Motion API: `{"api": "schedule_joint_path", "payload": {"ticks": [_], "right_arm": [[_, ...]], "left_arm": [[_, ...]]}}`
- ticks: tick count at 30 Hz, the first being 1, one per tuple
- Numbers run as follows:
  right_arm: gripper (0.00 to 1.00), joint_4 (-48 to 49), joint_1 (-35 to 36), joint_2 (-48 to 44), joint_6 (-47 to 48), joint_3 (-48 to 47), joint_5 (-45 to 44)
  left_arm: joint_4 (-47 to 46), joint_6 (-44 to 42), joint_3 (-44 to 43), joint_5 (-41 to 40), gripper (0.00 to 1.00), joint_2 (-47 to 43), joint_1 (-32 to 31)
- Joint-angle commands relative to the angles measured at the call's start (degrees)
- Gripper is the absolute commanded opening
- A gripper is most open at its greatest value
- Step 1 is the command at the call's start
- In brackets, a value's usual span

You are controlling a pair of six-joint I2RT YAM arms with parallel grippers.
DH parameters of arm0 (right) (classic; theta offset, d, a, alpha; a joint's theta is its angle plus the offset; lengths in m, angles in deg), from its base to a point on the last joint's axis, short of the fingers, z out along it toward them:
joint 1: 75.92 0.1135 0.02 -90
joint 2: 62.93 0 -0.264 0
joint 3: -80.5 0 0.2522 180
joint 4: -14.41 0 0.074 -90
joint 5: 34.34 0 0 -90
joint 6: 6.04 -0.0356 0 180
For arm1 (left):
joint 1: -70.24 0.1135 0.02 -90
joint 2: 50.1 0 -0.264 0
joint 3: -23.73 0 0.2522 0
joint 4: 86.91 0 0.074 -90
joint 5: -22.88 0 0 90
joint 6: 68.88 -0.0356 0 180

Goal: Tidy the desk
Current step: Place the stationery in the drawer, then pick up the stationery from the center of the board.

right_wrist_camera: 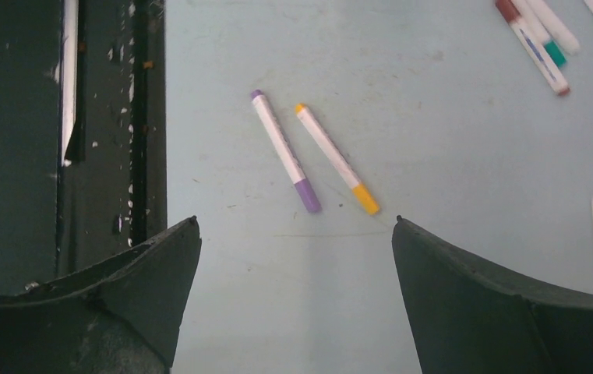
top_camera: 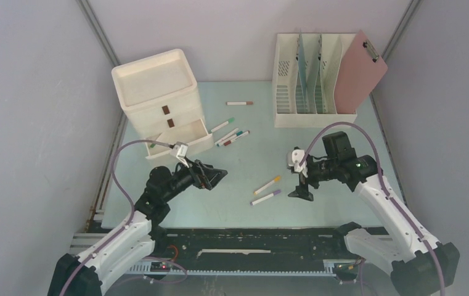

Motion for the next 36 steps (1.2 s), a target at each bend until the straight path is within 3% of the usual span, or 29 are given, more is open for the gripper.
{"api": "schedule_joint_path", "payload": {"ticks": [1,8,14,22,30,36], "right_arm": [[1.0,-1.1,6.7,-0.2,14.1,1.6,-3.9],[1.0,4.9,18.2,8.8,21.2,0.2,-16.5],[0.97,6.0,22.0,22.0,20.6,-4.6,-20.0],[0.74,14.1,22.3,30.4,12.0,-8.0,-19.9],[0.51,14.3,23.5,35.5,11.2,-8.0,-23.1],[0.43,14.8,24.0,38.0,10.5,-8.0,-25.7]], "left_arm": [[-3.2,1.4,2.3,0.2,1.0,-4.2,-0.2],[-0.4,1.7,6.1,-3.3,1.0,-12.3,-0.2],[6.5,1.5,7.3,-5.6,1.0,-20.2,-0.2],[13.5,1.2,7.7,-7.7,1.0,-28.4,-0.2],[12.0,2.3,7.9,-6.9,1.0,-26.7,-0.2],[11.2,3.1,8.3,-6.5,1.0,-26.1,-0.2]]}}
